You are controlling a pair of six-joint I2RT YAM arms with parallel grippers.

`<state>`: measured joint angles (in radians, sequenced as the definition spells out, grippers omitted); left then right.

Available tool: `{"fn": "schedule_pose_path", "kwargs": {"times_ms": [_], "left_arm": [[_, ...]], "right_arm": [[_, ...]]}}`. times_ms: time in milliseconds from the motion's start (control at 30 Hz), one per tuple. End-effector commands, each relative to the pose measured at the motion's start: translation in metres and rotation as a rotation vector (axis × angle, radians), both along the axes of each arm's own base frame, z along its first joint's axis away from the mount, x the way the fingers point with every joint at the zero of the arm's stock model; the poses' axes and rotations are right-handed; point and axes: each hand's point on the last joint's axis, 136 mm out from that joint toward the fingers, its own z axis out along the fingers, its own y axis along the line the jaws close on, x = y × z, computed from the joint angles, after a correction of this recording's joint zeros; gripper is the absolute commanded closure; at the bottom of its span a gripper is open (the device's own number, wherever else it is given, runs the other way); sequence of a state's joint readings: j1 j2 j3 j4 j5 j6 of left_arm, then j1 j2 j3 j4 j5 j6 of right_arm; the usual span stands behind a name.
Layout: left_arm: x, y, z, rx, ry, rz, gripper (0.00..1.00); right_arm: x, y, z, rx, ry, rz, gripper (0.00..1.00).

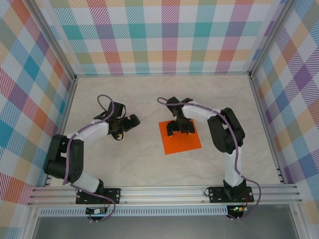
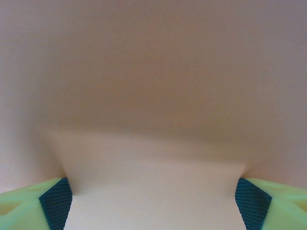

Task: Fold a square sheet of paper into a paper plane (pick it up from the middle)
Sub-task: Fold the square sheet of paper in half at the center of the table.

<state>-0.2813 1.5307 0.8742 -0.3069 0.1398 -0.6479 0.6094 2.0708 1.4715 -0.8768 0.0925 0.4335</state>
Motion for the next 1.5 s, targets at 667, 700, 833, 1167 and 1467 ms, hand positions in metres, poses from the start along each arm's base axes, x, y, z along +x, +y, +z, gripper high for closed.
{"fn": "schedule_pose_path", "kwargs": {"times_ms": [667, 700, 833, 1167, 1467], "left_arm": [[0.006, -0.010, 0.003, -0.017, -0.012, -0.002, 0.00], [0.006, -0.011, 0.003, -0.021, -0.011, -0.004, 0.00], [0.007, -0.018, 0.005, -0.073, -0.039, -0.005, 0.00], [0.001, -0.053, 0.023, -0.349, -0.130, -0.059, 0.07], [-0.006, -0.056, 0.022, -0.409, -0.148, -0.044, 0.08]], "right_arm": [[-0.001, -0.008, -0.019, -0.011, 0.002, -0.037, 0.32], [0.000, -0.001, -0.013, 0.028, -0.005, -0.037, 0.35], [-0.004, 0.044, 0.022, 0.308, 0.001, -0.029, 0.58], [-0.025, 0.133, 0.117, 1.066, 0.125, 0.040, 0.69], [-0.017, 0.101, 0.054, 0.875, 0.147, -0.057, 0.63]]}}
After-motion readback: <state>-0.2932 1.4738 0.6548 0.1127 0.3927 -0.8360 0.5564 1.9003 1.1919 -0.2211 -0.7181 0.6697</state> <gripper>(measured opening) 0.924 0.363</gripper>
